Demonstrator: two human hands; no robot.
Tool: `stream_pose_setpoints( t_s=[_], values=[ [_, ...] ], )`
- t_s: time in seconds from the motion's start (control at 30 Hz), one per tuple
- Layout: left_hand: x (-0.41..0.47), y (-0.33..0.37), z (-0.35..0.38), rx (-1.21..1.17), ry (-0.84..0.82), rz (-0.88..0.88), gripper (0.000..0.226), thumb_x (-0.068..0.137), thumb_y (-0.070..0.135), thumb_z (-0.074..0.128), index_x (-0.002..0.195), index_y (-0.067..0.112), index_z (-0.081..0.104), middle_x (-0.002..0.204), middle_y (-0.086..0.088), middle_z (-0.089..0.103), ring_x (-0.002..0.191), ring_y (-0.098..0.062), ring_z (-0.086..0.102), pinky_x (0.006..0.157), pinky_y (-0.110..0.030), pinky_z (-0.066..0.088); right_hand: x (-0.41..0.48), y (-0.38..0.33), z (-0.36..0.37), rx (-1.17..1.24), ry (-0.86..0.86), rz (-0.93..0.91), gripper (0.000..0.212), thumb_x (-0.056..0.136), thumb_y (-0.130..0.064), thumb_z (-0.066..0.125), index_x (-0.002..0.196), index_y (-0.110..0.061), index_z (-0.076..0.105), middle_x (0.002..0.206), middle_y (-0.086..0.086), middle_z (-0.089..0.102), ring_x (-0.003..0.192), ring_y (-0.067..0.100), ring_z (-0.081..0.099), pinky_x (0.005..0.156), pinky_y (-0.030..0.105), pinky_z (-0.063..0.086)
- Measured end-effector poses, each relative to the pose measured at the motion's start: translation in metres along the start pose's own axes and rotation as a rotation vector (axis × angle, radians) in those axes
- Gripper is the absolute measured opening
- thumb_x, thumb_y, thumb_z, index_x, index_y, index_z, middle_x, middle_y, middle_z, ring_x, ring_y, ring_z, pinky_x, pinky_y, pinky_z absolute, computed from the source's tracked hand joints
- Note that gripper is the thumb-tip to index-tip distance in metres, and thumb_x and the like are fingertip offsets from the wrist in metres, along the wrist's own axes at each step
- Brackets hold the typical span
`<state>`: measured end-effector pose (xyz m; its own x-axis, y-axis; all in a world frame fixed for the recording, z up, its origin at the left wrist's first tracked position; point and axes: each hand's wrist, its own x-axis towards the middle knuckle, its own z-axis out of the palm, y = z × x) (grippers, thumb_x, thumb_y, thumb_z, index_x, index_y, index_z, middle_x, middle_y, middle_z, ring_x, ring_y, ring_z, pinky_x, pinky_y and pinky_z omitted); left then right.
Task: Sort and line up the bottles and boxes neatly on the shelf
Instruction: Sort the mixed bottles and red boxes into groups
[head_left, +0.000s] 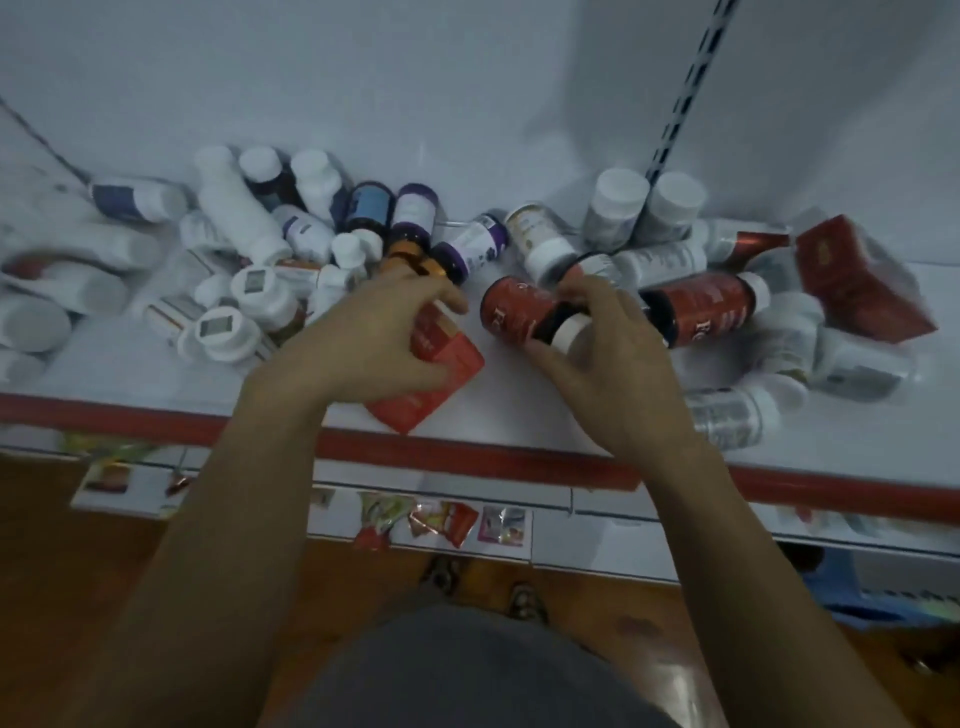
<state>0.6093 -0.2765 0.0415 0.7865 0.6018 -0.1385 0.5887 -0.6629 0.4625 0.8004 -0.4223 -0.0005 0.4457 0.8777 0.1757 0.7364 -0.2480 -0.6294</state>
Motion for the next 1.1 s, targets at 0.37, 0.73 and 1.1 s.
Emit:
stream_pose_setpoints(
  t_s=[0.37,0.73,1.1],
  values=[
    [-0.124,-0.033,-0.022,-0.573,0.960,-0.330,0.053,0.093,0.027,0.074,0.137,0.023,0.047,0.118,0.004,0.058,0.103,-0.009,0.062,0.075,-0.017,0.054,0.034,-0.075,0.021,0.452,0.327,-0.129,0.024,0.082,-0.029,0.075,0.103,-0.022,0.066,0.099,-0.010,0.068,0.093,0.007,0.065,0.088,0.032,0.054],
    [-0.261,-0.172,-0.090,-0.666,1.240,-0.497,0.039,0.096,0.014,0.070,0.130,0.021,0.052,0.115,0.005,0.061,0.099,-0.004,0.061,0.069,-0.019,0.056,0.033,-0.284,0.145,0.479,0.058,-0.392,0.036,0.075,-0.047,0.077,0.105,-0.027,0.070,0.107,-0.014,0.071,0.102,0.012,0.066,0.091,0.038,0.054],
    [-0.393,-0.326,-0.168,-0.645,1.444,-0.597,0.036,0.095,0.015,0.071,0.125,0.022,0.053,0.109,0.010,0.063,0.098,-0.001,0.064,0.070,-0.020,0.058,0.026,-0.464,0.294,0.579,-0.107,-0.489,0.035,0.075,-0.050,0.076,0.102,-0.030,0.070,0.100,-0.018,0.069,0.095,0.005,0.064,0.086,0.034,0.054]
  ],
)
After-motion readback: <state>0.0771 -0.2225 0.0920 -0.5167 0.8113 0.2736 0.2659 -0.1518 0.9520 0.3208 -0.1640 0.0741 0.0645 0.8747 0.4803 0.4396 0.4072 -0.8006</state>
